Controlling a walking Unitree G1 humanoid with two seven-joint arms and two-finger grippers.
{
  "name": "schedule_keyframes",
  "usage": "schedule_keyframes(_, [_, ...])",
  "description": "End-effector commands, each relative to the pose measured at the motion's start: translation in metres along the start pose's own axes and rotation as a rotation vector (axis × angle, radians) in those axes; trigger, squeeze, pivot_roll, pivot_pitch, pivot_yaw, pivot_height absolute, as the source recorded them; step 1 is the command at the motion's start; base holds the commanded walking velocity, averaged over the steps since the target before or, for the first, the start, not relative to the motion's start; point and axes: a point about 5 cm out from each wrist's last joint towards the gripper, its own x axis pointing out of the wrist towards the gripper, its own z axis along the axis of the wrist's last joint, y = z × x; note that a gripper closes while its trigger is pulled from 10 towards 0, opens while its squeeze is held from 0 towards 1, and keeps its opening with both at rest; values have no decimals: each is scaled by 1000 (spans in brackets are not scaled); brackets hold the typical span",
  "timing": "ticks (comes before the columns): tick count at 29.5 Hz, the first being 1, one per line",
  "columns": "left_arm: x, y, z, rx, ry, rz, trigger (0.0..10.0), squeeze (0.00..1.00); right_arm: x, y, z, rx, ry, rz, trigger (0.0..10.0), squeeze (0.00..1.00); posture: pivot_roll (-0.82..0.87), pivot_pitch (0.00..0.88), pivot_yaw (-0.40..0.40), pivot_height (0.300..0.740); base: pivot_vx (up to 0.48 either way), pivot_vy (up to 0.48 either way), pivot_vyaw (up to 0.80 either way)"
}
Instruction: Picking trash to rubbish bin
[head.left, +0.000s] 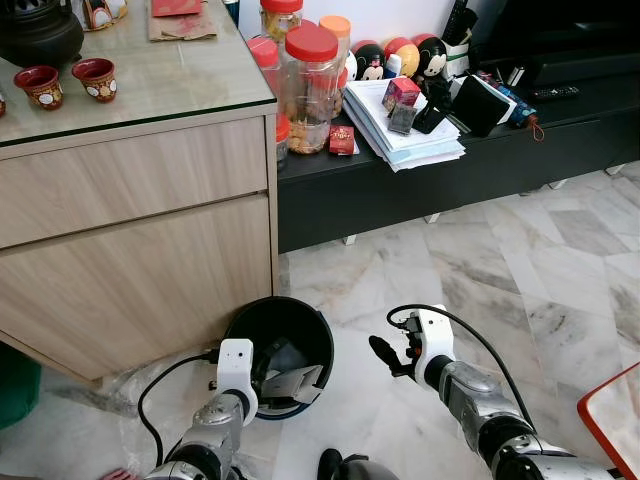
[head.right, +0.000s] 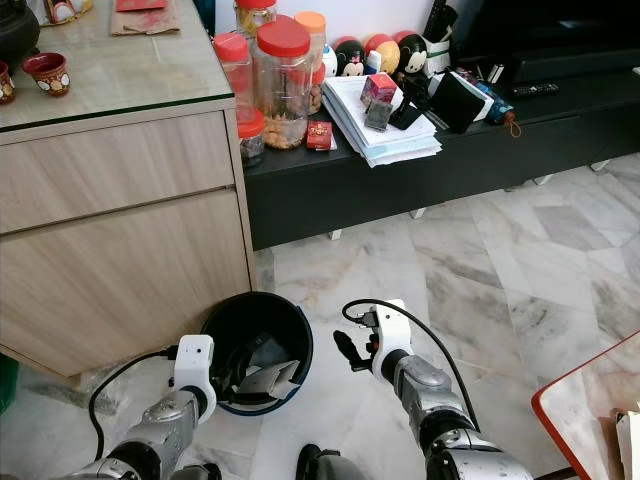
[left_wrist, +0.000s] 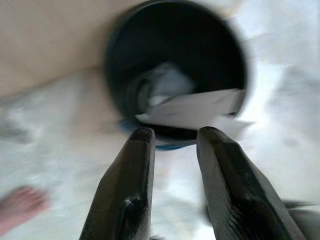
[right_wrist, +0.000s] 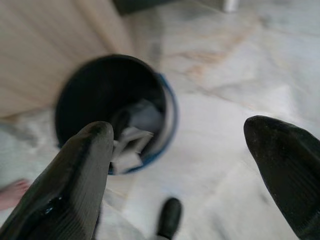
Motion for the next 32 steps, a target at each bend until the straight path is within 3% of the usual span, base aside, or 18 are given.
schedule_keyframes(1, [-7, 7, -24, 76, 66, 49, 10000, 0, -9, -15, -17, -2, 55, -86, 10000, 0, 62, 180, -146, 740, 0, 0, 0])
schedule_keyframes(4, [-14, 14, -44, 122, 130, 88, 10000, 0, -15, -22, -28, 14, 82, -132, 10000, 0, 57, 175, -144, 740, 0, 0, 0])
schedule_keyframes(10, [-32, 24, -83, 89, 227, 159, 10000, 0, -30, -34, -59, 55, 167, -202, 10000, 0, 60, 167, -144, 740, 0, 0, 0])
schedule_keyframes(15, [-41, 28, -98, 81, 253, 213, 10000, 0, -37, -36, -76, 91, 203, -230, 10000, 0, 60, 171, -146, 740, 0, 0, 0])
schedule_keyframes(32, [-33, 49, -70, 56, 117, 326, 10000, 0, -26, -29, -57, 76, 142, -257, 10000, 0, 77, 196, -128, 740, 0, 0, 0])
